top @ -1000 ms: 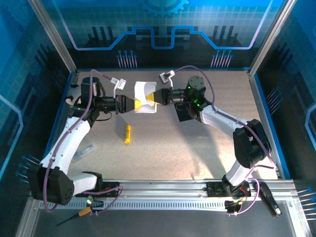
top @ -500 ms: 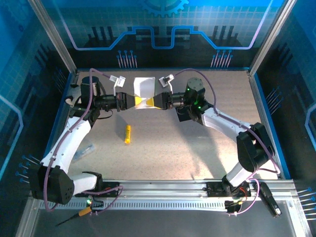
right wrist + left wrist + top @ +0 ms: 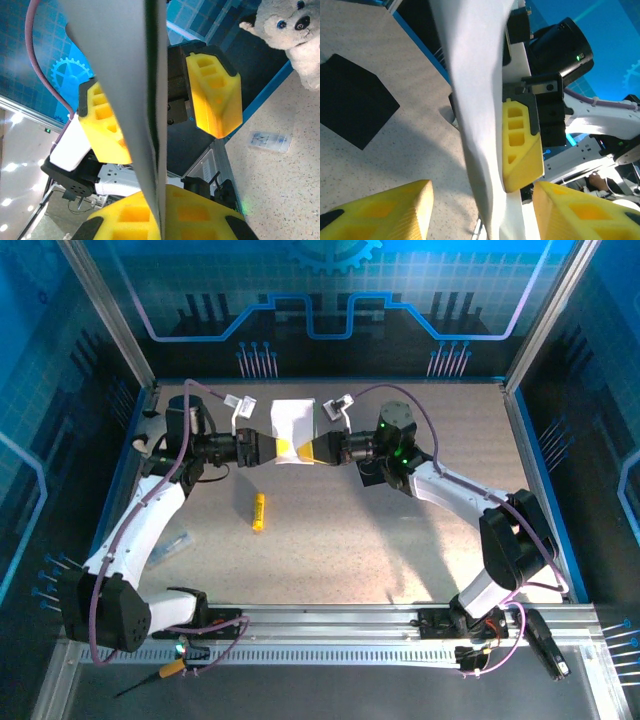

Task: Place the letter into the envelope and seal it

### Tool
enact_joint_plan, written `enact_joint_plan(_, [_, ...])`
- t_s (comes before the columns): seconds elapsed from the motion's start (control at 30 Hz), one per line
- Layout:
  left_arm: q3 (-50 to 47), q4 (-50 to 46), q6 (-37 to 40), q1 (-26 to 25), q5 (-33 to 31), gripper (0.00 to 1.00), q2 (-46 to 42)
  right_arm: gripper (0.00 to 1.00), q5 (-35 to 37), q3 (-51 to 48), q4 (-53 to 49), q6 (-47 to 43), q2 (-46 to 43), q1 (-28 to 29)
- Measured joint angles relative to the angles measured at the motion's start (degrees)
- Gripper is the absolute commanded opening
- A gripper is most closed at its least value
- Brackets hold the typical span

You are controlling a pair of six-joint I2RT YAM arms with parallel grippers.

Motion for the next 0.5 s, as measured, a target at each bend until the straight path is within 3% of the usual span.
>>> enact_joint_plan(0.33, [-0.9, -1.8, 2.3, 0.0, 2.3, 0.16, -0.4, 0.0, 0.2, -0.2, 1.9, 1.9, 0.0, 0.0])
enact_joint_plan(0.43, [-1.2, -1.4, 2.3, 0.0, 2.7, 0.0, -0.6, 0.0, 0.2, -0.2, 1.7, 2.0, 0.0, 0.0])
enact_joint_plan(0.5, [-1.3, -1.1, 2.3, 0.0, 2.9, 0.0, -0.8, 0.07, 0.2, -0.2, 1.6, 1.9, 0.0, 0.0])
